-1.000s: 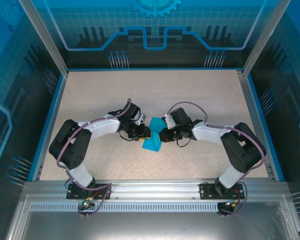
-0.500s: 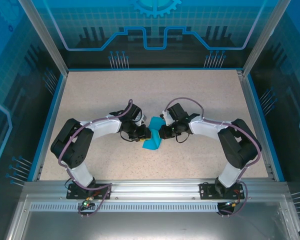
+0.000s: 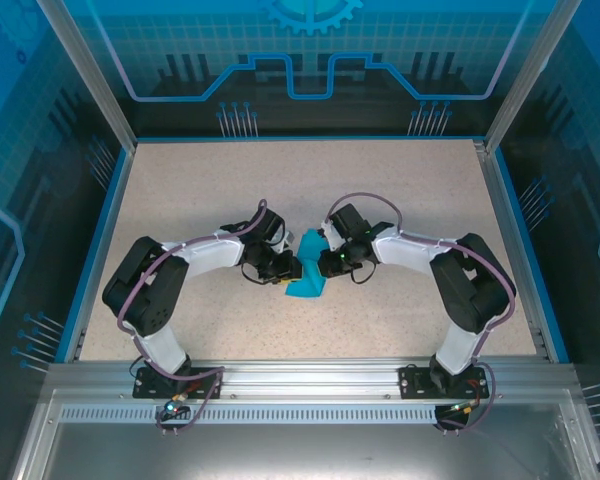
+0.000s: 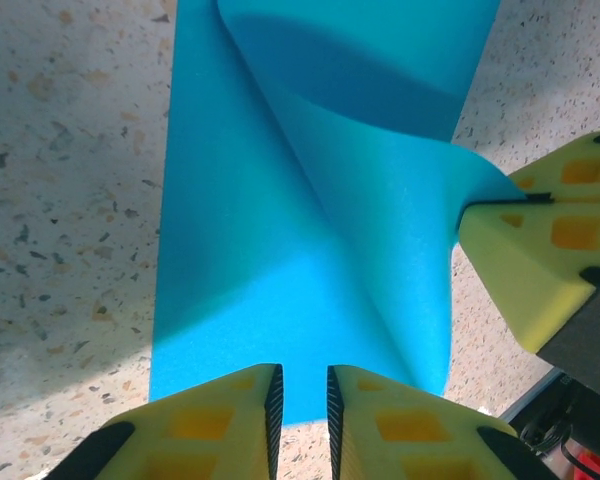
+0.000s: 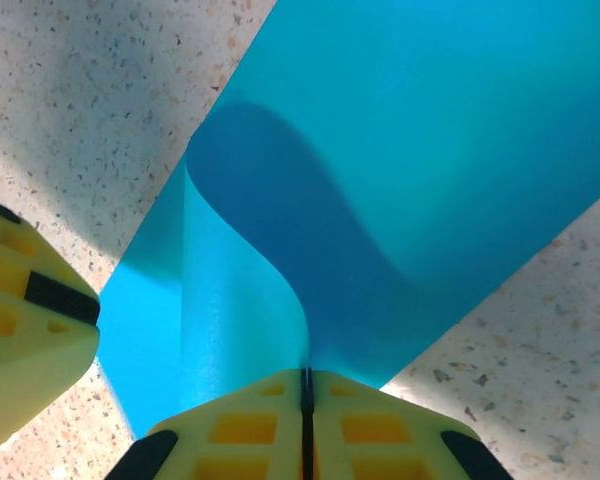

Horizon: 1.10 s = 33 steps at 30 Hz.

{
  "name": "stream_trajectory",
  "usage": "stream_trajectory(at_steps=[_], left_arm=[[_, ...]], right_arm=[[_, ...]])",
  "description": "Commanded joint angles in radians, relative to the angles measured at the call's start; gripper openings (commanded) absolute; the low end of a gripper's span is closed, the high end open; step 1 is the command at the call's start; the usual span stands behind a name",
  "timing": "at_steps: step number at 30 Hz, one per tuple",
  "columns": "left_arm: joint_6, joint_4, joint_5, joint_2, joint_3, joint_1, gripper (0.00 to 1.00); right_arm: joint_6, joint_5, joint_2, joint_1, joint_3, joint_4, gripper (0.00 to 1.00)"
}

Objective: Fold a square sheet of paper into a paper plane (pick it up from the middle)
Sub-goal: Fold the triangle a second time at the center of the table.

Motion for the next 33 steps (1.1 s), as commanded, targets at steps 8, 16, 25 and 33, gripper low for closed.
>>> stream_trajectory(at_steps=[8,16,25,33], left_arm=[[0.001,-0.004,-0.019,0.018,-0.023,-0.019,0.19],[0.006,-0.011,-0.021,0.013,-0.029,-0.028,0.17],[0.007,-0.011,-0.027,0.016,-0.040,-0.034,0.13],[0.009,-0.012,-0.030,0.025,-0.043,-0.036,0.13]], right_arm=[[-0.020,0.046,0.022,0.037,0.045,-0.076,0.09],[-0.001,-0.019,-0.012,0.048,0.021,-0.074,0.10],[-0.018,0.071,0.033,0.059,0.061,-0.122,0.10],[-0.021,0.089,0.060,0.072,0.083,-0.136,0.10]])
